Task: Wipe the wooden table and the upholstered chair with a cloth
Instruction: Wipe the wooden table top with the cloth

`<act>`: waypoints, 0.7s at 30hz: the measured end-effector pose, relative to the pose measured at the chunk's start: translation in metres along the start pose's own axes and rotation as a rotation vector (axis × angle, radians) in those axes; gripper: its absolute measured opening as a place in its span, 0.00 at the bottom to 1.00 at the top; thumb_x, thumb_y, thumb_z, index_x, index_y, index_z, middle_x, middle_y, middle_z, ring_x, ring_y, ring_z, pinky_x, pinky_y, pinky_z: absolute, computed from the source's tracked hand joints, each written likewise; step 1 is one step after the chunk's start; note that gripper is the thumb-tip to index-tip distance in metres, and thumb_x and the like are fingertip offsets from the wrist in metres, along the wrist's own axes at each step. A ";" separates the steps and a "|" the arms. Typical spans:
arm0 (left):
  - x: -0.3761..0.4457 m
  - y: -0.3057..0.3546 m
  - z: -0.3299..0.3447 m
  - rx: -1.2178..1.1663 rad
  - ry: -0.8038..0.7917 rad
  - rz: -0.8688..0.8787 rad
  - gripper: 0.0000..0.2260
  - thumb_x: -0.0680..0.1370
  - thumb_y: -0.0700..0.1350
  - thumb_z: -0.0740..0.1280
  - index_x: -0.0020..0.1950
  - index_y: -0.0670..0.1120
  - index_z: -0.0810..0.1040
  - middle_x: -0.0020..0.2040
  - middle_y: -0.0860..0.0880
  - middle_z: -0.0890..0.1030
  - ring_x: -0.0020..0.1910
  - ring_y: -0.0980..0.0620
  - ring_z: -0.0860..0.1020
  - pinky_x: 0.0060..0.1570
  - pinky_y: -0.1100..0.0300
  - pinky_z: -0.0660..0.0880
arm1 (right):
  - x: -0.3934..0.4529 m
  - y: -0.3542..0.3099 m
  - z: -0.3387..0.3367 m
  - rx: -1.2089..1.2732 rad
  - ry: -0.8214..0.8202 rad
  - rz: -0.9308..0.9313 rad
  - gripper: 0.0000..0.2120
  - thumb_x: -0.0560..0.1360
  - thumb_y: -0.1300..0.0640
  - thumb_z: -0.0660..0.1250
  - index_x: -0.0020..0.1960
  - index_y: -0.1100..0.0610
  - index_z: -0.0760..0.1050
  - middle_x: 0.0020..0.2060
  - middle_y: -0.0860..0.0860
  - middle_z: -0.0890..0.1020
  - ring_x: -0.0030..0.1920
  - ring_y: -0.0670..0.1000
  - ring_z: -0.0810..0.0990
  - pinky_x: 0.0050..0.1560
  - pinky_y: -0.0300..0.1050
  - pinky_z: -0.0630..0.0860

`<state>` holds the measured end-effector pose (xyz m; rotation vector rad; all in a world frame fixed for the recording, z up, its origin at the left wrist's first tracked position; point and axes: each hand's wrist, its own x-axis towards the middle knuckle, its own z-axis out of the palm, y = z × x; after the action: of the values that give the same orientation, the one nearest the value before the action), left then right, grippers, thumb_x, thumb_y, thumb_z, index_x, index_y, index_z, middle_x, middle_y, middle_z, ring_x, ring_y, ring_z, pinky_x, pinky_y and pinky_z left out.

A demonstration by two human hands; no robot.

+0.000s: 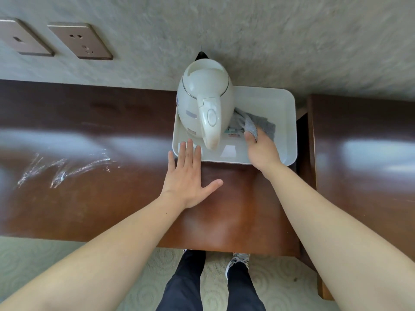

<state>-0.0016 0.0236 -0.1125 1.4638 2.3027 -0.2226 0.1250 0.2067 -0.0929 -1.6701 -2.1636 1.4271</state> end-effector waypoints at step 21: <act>-0.188 0.000 -0.144 -0.062 0.416 -0.143 0.40 0.78 0.69 0.40 0.82 0.45 0.48 0.83 0.45 0.46 0.82 0.46 0.47 0.79 0.46 0.44 | -0.204 -0.151 -0.049 0.683 -0.162 -0.287 0.14 0.83 0.44 0.59 0.54 0.51 0.79 0.50 0.46 0.86 0.54 0.47 0.84 0.56 0.43 0.79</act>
<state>0.0322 -0.0837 0.0961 1.4216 2.7179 0.1270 0.1247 0.0782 0.1315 -0.9934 -1.5940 1.9459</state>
